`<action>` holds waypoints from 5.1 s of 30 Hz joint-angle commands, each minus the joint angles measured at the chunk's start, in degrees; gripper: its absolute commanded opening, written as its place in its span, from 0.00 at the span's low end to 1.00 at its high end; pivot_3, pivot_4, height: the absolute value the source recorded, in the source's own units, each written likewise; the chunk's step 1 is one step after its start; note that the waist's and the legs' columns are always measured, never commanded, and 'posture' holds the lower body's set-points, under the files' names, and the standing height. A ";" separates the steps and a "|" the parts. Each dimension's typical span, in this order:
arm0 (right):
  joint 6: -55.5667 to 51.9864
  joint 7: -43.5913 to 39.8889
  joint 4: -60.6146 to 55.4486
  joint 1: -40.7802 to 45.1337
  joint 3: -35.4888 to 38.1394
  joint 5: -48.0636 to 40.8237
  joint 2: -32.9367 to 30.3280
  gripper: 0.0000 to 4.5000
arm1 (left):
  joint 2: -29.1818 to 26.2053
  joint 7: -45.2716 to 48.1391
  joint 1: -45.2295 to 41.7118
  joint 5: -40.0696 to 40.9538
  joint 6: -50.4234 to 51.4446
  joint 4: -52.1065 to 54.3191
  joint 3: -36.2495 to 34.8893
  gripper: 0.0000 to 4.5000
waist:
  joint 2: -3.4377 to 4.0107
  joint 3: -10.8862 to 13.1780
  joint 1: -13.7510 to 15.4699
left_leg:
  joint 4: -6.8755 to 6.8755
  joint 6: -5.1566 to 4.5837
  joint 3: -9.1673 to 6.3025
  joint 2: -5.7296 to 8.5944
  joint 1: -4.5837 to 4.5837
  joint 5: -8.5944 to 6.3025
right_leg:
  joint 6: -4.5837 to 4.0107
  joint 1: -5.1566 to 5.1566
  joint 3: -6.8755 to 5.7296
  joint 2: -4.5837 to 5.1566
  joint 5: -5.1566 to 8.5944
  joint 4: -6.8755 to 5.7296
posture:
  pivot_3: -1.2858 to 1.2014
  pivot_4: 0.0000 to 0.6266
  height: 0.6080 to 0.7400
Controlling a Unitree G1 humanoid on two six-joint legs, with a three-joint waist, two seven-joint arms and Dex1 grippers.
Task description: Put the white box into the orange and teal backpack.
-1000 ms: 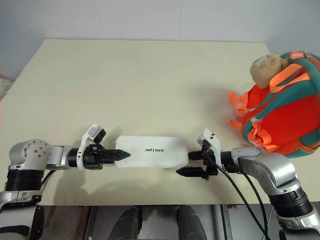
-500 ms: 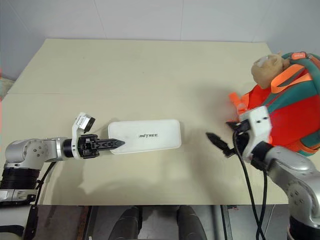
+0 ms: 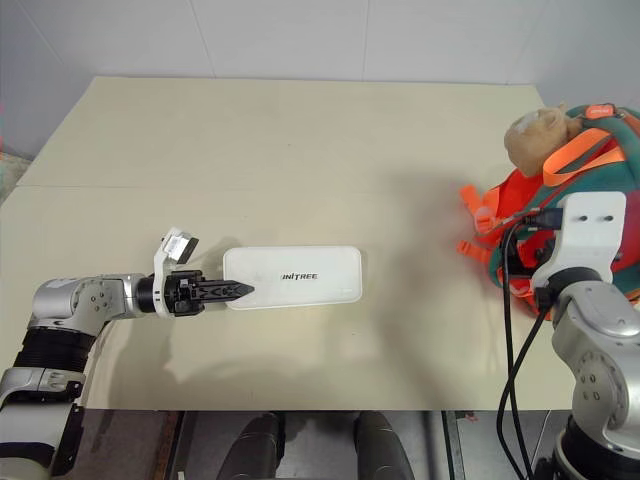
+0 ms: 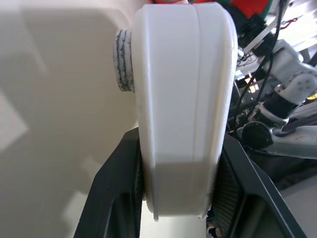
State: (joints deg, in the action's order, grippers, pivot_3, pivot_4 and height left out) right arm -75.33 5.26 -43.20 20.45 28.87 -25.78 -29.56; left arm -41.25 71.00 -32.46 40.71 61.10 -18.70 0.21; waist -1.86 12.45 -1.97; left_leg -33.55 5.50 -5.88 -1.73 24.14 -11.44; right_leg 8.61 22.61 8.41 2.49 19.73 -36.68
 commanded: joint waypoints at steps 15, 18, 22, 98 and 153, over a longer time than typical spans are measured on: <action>34.98 -5.85 27.92 4.12 -11.37 11.10 5.63 0.42 | 1.19 -2.67 5.60 2.27 0.10 6.01 -7.04 0.32 | 0.00 0.00 -0.64 | 0.01 0.01 0.00 -0.01 -0.03 0.01 | -0.02 0.01 -0.02 -0.01 0.02 -0.14 | 0.52 0.24 1.00; 38.63 -6.86 29.49 4.23 -11.50 10.60 7.58 0.21 | 1.59 -3.36 6.91 3.42 1.18 7.26 -8.57 0.32 | 0.00 0.00 -1.24 | 0.00 0.03 -0.01 -0.01 -0.07 0.05 | -0.02 0.00 -0.03 -0.01 0.02 -0.23 | 0.52 0.24 1.00; 43.00 -11.04 31.46 5.82 -11.65 8.07 9.41 0.03 | 2.09 -4.74 7.06 3.28 0.31 7.30 -10.00 0.32 | 0.00 0.00 -1.47 | -0.09 0.02 -0.01 0.00 -0.09 0.09 | 0.01 -0.01 -0.02 -0.03 0.00 -0.36 | 0.52 0.24 1.00; 9.09 -55.80 20.43 1.58 -21.21 -53.36 -14.78 0.03 | -11.66 2.44 4.23 11.80 -18.36 17.44 -20.35 0.32 | -0.06 0.05 -1.04 | -0.02 -0.01 -0.05 -0.08 0.05 0.01 | 0.03 -0.09 -0.10 -0.05 -0.02 0.22 | 0.52 0.24 1.00; 9.66 -57.06 21.16 3.21 -24.42 -50.44 -11.39 0.03 | -15.41 21.50 -38.89 -15.75 -54.76 -14.08 28.45 0.32 | -0.07 0.05 -1.02 | -0.36 -0.02 -0.11 -0.06 0.08 0.02 | 0.09 -0.08 -0.11 -0.14 0.02 -0.25 | 0.52 0.24 1.00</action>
State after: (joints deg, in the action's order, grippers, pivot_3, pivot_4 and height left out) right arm -66.12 -50.79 -21.15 23.36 4.67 -75.75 -41.17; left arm -56.99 86.09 -68.48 24.79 7.31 -31.10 27.21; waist -1.93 12.51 -2.99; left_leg -33.90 5.48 -5.98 -1.79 24.23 -11.42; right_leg 8.70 22.54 8.31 2.35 19.75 -36.92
